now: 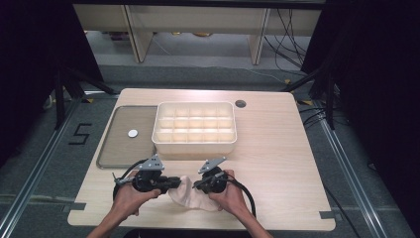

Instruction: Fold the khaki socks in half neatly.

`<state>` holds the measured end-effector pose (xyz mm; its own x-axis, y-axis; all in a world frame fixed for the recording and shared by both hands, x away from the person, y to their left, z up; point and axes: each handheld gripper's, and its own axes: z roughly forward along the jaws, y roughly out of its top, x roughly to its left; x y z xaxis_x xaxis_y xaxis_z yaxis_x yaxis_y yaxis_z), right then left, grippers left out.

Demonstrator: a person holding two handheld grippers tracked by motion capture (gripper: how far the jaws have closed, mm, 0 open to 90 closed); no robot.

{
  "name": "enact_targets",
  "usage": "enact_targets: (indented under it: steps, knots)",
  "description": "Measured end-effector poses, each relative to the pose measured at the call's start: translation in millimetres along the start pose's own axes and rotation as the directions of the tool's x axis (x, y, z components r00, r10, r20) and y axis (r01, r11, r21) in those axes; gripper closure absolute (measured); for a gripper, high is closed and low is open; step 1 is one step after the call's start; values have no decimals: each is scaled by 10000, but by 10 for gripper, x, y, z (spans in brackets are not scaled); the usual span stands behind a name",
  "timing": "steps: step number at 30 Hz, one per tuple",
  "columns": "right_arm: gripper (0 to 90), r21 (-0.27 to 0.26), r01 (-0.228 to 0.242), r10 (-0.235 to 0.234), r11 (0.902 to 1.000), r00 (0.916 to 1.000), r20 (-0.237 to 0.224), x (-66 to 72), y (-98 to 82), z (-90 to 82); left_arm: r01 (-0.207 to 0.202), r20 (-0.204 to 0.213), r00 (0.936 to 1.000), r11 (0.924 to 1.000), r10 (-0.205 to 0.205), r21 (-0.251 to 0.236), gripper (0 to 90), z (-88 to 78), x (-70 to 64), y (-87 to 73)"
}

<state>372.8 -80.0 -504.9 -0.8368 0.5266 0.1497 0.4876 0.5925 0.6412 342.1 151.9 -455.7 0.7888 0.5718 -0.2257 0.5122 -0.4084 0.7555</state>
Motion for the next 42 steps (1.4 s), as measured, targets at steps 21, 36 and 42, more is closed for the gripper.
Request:
enact_targets:
  steps: [21, 36, 42]
  knots:
    - [877, -461, -177, 189, 9988, 9995, 252, -187, -301, -534, -101, 96, 9999, 9998, 99, 192, 831, 54, -80, 96]
    - [877, -55, -367, 368, 9993, 9993, 97, -181, -367, -416, -363, 685, 9970, 9993, 360, 40, 848, 332, -279, 319]
    - [877, -88, -419, 419, 9991, 9991, 37, -208, -381, -415, -353, 873, 9956, 9993, 342, 107, 849, 449, -310, 356]
